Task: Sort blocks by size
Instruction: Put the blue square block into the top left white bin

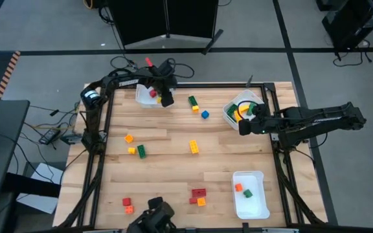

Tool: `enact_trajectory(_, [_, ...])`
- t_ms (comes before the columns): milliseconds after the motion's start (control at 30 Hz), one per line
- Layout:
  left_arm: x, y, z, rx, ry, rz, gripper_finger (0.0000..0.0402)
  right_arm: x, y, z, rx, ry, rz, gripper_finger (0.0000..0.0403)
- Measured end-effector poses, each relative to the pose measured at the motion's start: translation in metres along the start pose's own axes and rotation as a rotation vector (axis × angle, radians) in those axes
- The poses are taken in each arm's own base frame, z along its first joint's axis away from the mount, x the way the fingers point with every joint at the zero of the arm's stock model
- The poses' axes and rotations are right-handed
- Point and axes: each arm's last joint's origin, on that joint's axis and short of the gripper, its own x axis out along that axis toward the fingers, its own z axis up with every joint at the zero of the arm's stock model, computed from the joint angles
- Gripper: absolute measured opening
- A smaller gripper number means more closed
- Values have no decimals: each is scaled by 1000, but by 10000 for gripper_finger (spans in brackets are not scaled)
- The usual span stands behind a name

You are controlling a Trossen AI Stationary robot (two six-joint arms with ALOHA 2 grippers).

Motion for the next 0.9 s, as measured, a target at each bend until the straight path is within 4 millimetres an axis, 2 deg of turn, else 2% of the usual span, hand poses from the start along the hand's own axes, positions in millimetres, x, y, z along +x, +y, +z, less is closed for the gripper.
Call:
enact_trajectory(200, [9,6,-1,61,14,20,152,0,3,1,26,-8,30,267])
enact_trajectory(533, [9,14,4,47,46,266,153,0,3,1,27,-15,32,269])
enact_trajectory(767, [9,14,3,33,39,247,157,0,4,1,29,-16,35,267])
enact_trajectory(900, [9,13,4,35,27,215,181,0,4,2,31,-17,38,266])
